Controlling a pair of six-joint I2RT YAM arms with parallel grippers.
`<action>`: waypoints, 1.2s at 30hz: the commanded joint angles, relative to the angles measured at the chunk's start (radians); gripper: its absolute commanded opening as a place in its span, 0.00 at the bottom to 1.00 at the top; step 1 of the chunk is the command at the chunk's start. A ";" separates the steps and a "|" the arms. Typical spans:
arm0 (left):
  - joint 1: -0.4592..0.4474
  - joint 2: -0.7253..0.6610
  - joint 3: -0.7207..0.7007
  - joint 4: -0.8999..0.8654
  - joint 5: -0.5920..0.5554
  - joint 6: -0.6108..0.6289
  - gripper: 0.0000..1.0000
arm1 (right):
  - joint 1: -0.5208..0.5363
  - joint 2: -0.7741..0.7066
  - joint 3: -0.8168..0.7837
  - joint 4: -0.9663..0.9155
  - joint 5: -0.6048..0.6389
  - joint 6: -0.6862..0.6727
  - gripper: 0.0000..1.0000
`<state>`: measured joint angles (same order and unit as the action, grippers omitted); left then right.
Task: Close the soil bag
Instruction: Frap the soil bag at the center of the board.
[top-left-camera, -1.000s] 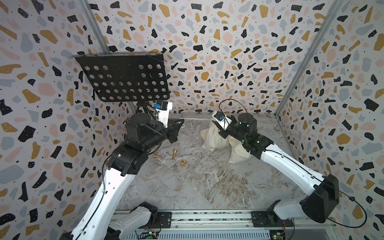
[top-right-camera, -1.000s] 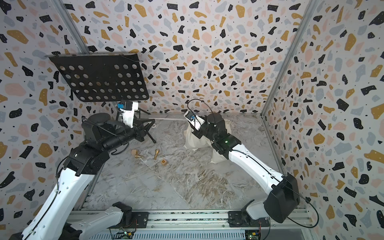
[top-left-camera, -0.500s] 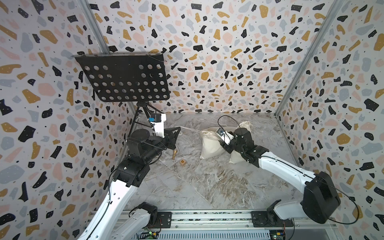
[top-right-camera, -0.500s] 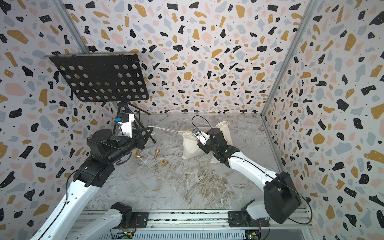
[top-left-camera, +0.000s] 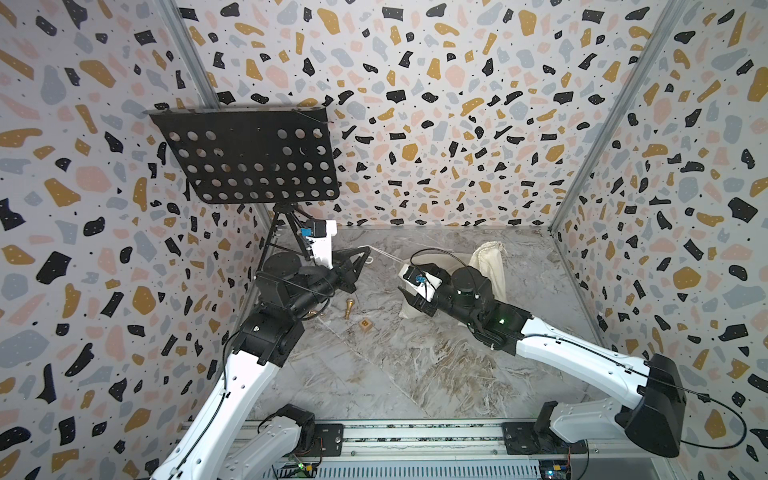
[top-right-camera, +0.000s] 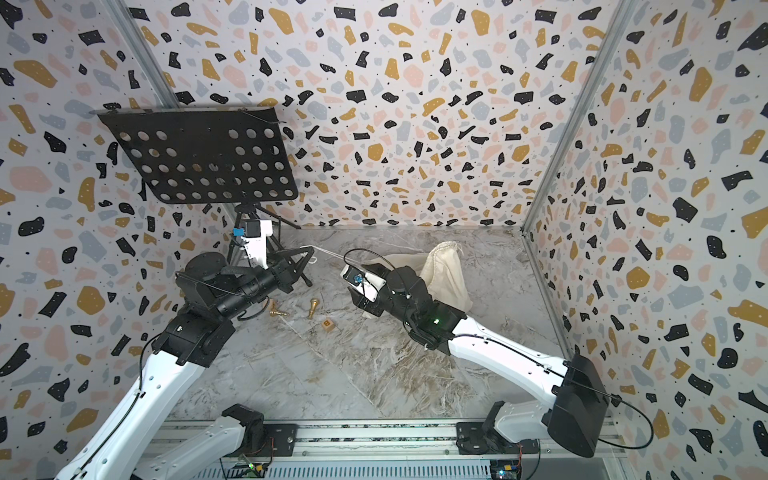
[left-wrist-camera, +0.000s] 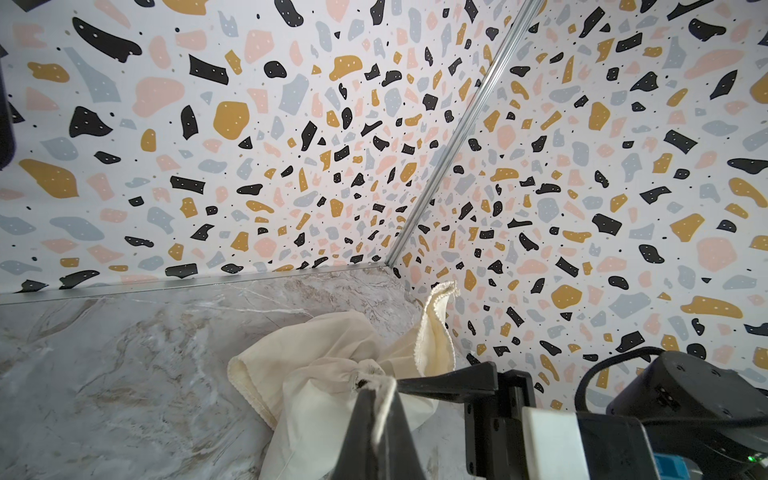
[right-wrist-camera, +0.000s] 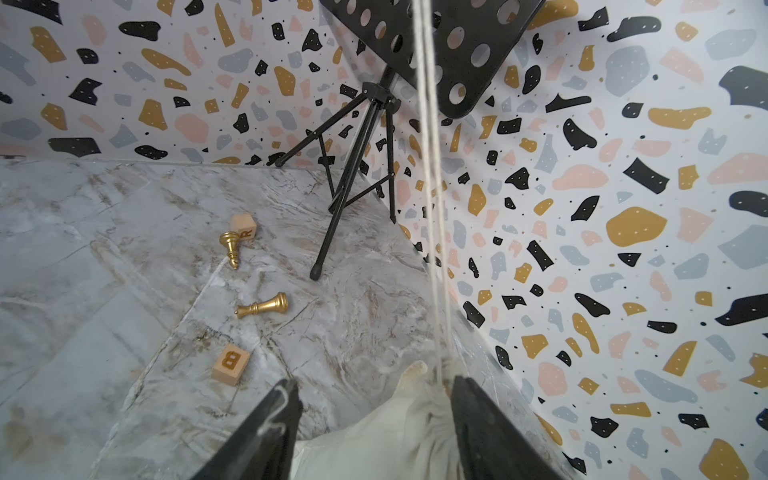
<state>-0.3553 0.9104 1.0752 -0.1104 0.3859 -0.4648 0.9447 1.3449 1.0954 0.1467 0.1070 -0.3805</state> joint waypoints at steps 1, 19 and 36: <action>-0.004 -0.025 0.026 0.079 0.013 0.000 0.00 | 0.016 0.025 0.065 0.077 0.109 -0.026 0.61; -0.007 -0.115 0.111 -0.032 -0.040 0.079 0.00 | -0.041 0.155 -0.027 0.108 0.383 -0.117 0.09; -0.004 -0.119 0.337 -0.033 -0.253 0.150 0.00 | -0.359 0.084 -0.068 -0.015 0.290 -0.084 0.16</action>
<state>-0.4007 0.8856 1.2102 -0.4187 0.3038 -0.3405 0.7685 1.3952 1.0168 0.4187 0.0704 -0.4774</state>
